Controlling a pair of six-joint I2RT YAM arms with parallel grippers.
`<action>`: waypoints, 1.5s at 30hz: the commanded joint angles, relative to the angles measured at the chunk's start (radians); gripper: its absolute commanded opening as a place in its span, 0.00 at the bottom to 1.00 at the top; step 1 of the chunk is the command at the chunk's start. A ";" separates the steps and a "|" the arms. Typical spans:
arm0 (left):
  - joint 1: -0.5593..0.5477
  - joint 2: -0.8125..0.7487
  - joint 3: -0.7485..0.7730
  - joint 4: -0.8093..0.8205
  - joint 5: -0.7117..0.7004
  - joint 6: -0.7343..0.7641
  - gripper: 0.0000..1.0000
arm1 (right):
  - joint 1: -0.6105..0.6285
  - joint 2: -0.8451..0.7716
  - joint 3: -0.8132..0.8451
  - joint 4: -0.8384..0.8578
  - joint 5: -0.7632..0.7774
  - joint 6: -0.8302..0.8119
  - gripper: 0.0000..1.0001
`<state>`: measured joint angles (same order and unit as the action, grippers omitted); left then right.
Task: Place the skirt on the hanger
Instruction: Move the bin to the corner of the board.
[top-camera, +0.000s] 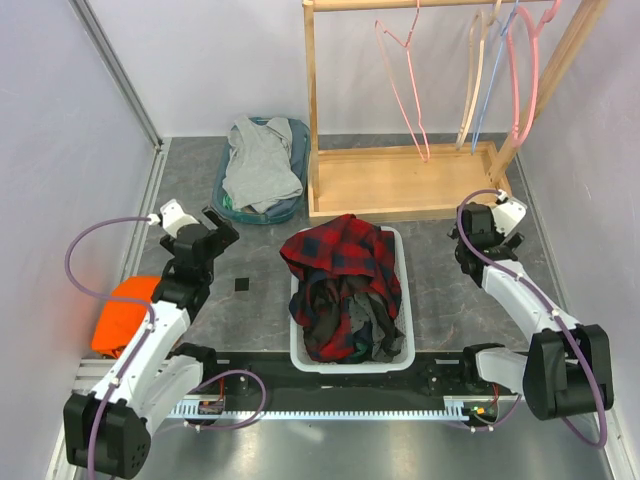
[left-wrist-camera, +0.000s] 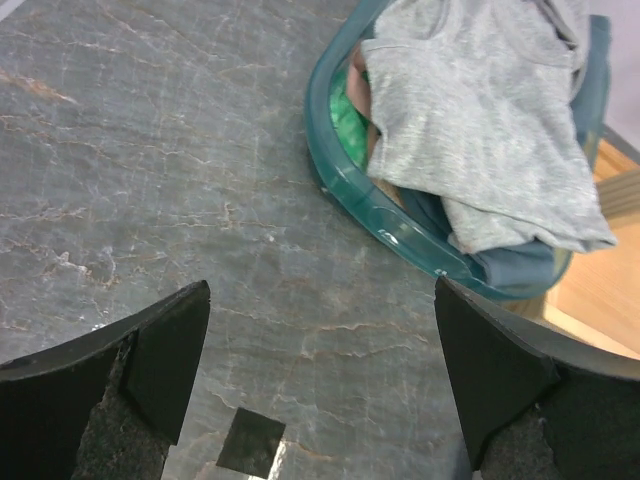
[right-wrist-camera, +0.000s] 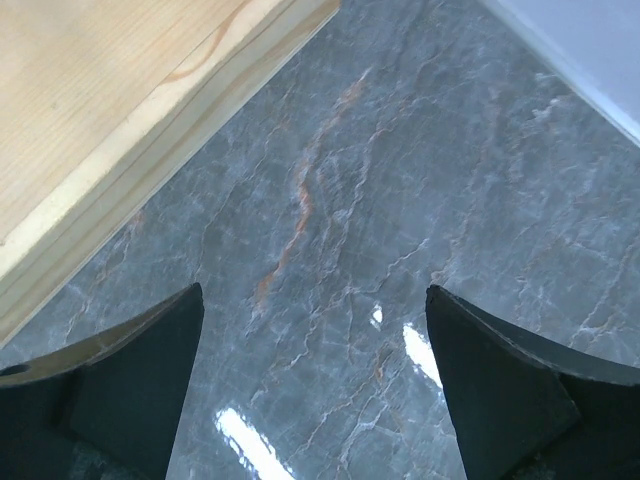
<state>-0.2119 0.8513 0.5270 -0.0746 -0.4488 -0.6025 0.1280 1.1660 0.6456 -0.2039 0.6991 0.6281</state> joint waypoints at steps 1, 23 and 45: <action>-0.003 -0.075 0.011 -0.042 0.062 -0.043 1.00 | 0.002 0.015 0.063 -0.114 -0.152 -0.037 0.98; -0.003 -0.075 0.191 -0.261 0.142 -0.023 0.99 | 0.425 -0.302 0.229 -0.062 -0.742 -0.070 0.98; -0.003 -0.118 0.321 -0.404 0.118 0.083 0.98 | 1.219 0.411 0.738 -0.232 -0.049 0.031 0.98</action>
<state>-0.2119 0.7471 0.8001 -0.4549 -0.2874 -0.5678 1.3430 1.4979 1.3003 -0.3325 0.5053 0.5667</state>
